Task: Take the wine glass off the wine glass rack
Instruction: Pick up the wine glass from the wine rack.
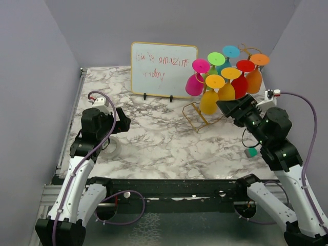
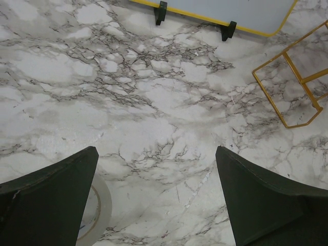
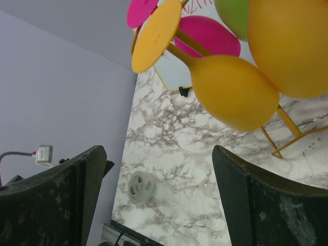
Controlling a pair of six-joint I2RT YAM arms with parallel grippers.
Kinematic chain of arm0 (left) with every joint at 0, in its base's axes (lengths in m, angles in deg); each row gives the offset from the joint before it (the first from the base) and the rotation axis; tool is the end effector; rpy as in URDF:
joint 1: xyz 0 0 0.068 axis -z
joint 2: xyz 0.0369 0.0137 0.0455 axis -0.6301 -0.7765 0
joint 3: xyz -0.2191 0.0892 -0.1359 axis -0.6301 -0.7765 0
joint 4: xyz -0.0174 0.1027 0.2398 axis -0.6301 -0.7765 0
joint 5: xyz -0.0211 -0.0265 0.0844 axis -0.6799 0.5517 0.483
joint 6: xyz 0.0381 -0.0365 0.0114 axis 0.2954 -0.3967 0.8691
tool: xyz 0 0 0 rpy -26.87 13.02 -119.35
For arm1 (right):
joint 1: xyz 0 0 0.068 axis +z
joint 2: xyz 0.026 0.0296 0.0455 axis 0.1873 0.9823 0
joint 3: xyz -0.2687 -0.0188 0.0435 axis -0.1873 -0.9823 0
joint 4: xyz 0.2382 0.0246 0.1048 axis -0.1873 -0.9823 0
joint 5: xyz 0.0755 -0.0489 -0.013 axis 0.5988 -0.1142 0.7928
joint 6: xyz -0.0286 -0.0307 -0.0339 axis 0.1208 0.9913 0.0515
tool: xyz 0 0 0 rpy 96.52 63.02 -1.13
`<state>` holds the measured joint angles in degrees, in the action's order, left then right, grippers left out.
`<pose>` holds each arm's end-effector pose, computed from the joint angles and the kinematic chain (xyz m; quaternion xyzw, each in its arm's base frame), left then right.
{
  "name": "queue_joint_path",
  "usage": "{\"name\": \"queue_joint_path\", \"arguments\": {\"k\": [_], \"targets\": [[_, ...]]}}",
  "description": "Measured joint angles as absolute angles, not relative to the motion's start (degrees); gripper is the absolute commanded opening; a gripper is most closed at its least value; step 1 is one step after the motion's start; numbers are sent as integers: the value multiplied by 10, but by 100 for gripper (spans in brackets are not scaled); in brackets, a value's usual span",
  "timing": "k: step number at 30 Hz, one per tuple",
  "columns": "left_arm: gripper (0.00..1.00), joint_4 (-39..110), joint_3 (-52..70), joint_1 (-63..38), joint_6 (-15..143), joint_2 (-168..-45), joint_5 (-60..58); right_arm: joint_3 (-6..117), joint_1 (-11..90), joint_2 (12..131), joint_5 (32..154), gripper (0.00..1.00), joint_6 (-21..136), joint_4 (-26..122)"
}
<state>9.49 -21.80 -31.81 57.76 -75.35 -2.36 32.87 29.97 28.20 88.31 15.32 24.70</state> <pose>0.1745 -0.0280 0.2970 -0.0338 0.8481 -0.1806 0.4970 0.1312 0.0477 0.3824 0.1768 0.7347 0.3840 0.5305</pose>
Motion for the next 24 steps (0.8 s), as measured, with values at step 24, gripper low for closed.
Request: {"name": "queue_joint_path", "arguments": {"k": [24], "targets": [[99, 95, -218, -318, 576, -730, 4, 373, 300, 386, 811, 58, 78, 374]]}}
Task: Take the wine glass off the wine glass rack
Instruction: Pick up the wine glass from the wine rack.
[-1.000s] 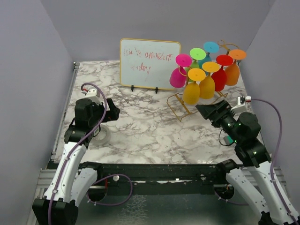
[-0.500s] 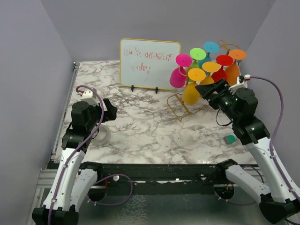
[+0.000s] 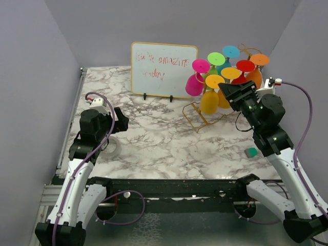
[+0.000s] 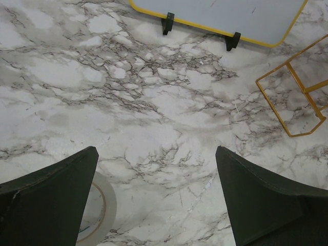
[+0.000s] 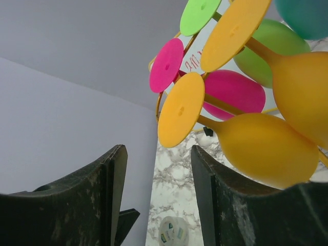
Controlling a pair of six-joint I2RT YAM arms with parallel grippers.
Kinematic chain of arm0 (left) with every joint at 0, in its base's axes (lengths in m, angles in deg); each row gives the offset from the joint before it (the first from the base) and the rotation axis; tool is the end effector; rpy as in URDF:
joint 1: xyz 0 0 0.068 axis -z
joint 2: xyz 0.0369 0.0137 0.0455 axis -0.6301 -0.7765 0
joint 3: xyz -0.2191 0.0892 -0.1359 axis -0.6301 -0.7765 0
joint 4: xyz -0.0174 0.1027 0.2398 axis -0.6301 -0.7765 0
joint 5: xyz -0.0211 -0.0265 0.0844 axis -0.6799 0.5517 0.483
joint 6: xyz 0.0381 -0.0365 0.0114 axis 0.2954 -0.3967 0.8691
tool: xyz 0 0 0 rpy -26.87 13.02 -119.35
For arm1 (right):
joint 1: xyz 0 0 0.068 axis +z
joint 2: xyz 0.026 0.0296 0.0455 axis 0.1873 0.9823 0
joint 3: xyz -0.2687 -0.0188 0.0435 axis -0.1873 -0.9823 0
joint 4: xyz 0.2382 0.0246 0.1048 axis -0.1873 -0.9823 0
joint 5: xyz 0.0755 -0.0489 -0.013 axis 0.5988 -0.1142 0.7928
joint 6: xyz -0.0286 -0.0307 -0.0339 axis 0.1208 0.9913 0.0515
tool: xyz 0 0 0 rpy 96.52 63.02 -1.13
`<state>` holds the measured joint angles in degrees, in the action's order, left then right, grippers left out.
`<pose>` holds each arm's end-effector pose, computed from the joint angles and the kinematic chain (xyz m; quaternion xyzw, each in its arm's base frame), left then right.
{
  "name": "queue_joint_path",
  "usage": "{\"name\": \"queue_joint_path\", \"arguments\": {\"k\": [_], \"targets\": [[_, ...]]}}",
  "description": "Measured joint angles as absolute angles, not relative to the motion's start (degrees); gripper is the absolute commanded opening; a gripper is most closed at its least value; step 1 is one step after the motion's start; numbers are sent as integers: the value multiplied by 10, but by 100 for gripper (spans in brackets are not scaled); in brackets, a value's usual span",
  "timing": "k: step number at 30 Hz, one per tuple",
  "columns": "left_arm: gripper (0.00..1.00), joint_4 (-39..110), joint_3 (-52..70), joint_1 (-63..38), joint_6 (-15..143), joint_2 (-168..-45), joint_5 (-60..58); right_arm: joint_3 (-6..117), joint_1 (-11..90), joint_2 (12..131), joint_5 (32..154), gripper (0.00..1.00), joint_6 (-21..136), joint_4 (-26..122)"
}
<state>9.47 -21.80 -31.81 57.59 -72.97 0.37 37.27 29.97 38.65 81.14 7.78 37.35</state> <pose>0.1672 -0.0254 0.3032 -0.0456 0.8375 -0.1649 0.5190 0.1757 0.0584 0.4063 0.2524 0.6709 0.4077 0.5657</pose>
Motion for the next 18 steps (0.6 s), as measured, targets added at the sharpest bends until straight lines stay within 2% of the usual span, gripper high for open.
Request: {"name": "queue_joint_path", "arguments": {"k": [6, 14, 18], "targets": [[99, 95, -218, -318, 576, -733, 3, 373, 300, 421, 810, 55, 73, 395], [99, 95, -218, -318, 576, -737, 3, 360, 300, 425, 798, 42, 63, 414], [99, 95, -218, -318, 576, -743, 2, 350, 300, 417, 786, 40, 57, 419]]}}
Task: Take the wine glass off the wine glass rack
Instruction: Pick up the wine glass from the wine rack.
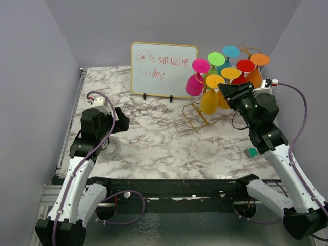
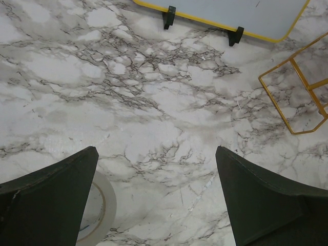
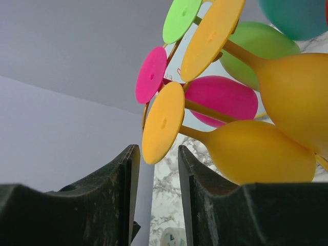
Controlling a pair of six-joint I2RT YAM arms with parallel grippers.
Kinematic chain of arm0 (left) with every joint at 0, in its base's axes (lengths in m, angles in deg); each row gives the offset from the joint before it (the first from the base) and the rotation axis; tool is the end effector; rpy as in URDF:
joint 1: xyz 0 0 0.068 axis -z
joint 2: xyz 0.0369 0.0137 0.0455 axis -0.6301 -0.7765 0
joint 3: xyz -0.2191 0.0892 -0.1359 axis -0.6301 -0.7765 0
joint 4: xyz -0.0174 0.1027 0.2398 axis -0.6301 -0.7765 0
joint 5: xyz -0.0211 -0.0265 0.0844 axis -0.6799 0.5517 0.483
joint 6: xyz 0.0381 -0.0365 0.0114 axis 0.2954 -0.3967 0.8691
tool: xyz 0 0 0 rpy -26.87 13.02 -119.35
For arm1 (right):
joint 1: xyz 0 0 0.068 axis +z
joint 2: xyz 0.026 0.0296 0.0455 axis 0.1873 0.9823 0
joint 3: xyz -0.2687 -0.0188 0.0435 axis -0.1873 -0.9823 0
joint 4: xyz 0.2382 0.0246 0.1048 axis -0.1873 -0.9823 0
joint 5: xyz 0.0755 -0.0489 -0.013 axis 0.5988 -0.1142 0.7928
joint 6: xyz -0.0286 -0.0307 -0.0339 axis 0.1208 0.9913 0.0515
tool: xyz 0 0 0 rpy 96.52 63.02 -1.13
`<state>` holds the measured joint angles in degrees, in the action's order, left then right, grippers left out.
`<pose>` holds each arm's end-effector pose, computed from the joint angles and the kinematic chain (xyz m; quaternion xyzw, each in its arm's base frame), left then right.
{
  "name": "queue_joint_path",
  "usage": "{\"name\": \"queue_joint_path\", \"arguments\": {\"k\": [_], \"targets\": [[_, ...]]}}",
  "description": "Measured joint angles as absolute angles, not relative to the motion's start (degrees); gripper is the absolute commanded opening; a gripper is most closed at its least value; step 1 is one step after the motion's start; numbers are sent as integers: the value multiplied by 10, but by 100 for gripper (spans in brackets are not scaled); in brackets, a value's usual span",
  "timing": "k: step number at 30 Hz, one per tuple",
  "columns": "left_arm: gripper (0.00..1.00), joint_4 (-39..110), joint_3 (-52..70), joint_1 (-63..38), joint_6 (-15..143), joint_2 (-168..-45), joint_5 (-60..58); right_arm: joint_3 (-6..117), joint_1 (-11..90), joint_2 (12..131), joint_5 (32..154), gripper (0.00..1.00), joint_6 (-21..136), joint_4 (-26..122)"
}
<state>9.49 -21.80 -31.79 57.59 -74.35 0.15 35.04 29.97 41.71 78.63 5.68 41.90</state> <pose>0.1717 -0.0262 0.2996 -0.0456 0.8438 -0.1648 0.5088 0.1938 0.0631 0.3922 0.2800 0.6646 0.4022 0.5640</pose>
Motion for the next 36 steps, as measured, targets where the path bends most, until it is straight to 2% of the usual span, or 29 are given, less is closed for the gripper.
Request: {"name": "queue_joint_path", "arguments": {"k": [8, 23, 29, 36], "targets": [[99, 95, -218, -318, 576, -748, -3, 348, 300, 416, 776, 34, 47, 430], [99, 95, -218, -318, 576, -749, -5, 339, 300, 426, 773, 33, 28, 441], [99, 95, -218, -318, 576, -750, -5, 339, 300, 427, 773, 25, 26, 445], [99, 95, -218, -318, 576, -752, -5, 336, 300, 428, 773, 21, 19, 449]]}}
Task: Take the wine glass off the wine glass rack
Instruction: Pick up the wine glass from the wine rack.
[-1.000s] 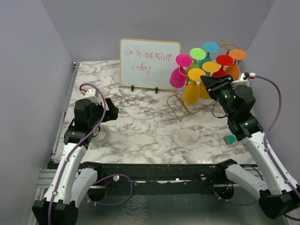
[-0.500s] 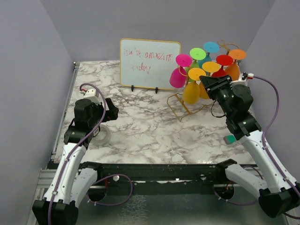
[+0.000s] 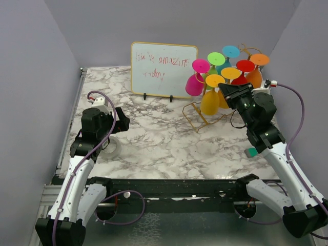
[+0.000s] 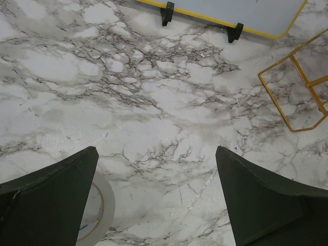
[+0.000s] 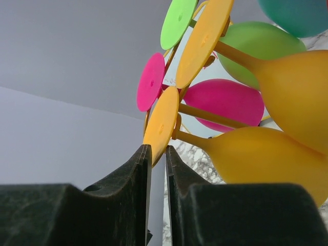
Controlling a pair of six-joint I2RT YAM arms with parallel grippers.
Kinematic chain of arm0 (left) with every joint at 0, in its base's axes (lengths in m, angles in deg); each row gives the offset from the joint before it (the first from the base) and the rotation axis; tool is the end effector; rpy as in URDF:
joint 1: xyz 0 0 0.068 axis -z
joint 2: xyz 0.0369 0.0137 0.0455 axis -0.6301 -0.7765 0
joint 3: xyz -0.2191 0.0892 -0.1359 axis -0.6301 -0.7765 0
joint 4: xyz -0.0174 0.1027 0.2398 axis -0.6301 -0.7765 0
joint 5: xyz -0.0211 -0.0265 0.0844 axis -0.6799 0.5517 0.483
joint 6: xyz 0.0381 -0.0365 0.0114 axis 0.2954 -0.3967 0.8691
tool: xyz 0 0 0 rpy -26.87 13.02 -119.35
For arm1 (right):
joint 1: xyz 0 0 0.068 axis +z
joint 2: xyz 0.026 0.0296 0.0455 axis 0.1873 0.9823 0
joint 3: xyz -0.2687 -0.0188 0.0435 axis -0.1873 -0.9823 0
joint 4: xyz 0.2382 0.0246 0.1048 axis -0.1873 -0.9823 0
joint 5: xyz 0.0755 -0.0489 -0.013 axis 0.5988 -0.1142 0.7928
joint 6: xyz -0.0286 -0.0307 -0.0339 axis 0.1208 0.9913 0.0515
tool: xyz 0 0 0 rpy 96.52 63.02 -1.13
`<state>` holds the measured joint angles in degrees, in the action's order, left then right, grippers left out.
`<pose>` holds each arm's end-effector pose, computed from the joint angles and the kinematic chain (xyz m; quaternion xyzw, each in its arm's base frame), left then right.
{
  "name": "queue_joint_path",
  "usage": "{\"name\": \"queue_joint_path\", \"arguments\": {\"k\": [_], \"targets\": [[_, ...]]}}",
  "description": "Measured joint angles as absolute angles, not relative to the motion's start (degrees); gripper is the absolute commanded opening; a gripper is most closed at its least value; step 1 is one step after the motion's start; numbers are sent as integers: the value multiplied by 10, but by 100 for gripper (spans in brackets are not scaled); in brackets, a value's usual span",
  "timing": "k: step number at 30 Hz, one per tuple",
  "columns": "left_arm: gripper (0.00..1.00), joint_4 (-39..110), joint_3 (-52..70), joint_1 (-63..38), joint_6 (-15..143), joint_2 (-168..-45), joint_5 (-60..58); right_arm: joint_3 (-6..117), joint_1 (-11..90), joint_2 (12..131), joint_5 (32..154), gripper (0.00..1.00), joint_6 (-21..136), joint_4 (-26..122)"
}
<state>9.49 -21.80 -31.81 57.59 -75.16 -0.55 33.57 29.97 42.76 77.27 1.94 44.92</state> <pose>0.1742 -0.0269 0.2975 -0.0432 0.8474 -0.1686 0.5016 0.2006 0.0646 0.3856 0.3081 0.6487 0.4158 0.5580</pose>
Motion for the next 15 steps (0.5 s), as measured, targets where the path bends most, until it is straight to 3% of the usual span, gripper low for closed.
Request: {"name": "queue_joint_path", "arguments": {"k": [8, 15], "targets": [[99, 95, -218, -318, 576, -758, -9, 332, 300, 428, 770, 9, 5, 455], [99, 95, -218, -318, 576, -759, -11, 315, 300, 414, 759, 8, -38, 456]]}}
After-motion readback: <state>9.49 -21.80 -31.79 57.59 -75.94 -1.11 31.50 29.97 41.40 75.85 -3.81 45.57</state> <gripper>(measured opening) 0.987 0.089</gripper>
